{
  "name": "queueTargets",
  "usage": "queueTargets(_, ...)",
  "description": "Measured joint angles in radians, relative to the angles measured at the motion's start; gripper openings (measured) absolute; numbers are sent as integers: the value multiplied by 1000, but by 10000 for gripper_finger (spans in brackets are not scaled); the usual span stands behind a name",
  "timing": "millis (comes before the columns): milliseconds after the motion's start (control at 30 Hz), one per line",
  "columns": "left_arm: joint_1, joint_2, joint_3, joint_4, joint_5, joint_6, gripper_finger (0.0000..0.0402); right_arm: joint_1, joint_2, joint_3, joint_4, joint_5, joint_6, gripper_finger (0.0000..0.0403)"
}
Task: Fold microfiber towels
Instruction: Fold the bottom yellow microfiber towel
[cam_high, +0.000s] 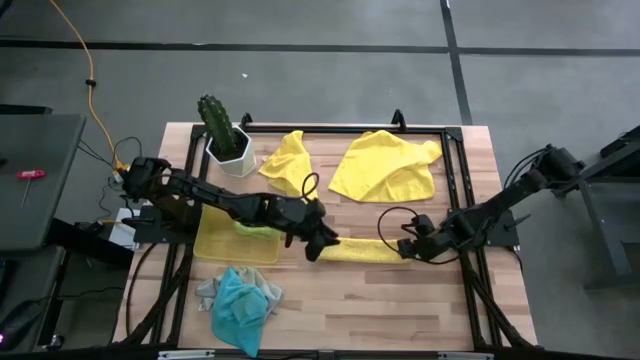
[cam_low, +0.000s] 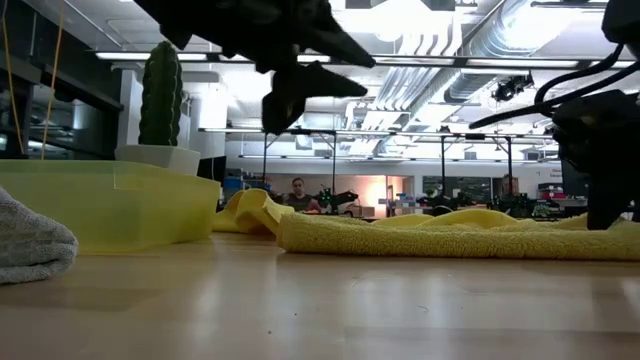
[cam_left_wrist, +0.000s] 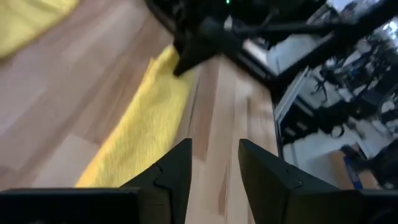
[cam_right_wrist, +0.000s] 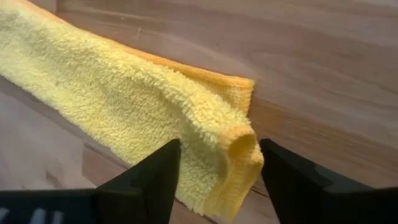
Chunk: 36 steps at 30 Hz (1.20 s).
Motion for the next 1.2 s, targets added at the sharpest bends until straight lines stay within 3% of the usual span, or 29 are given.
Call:
queueTargets(100, 13, 0, 0, 21, 19, 6, 122, 0, 6, 1, -46, 1, 1, 149)
queueTargets(267, 29, -18, 2, 34, 41, 12, 122, 21, -29, -4, -116, 20, -23, 18)
queueTargets(333, 34, -19, 1, 25, 41, 37, 122, 33, -65, -5, -162, 70, -15, 16)
queueTargets(567, -5, 8, 1, -22, 10, 216, 117, 54, -239, -6, -343, 63, 35, 4)
queueTargets(733, -32, 103, 6, -8, -56, 308, 66, 54, -316, -6, -366, 53, 30, 2)
queueTargets(867, -47, 202, 40, 0, -76, 356, 8, 54, -337, -5, -365, 45, 17, 1)
queueTargets(1200, -49, 353, 78, -61, -147, 315, 2, 56, -323, 191, -597, -10, -72, 0)
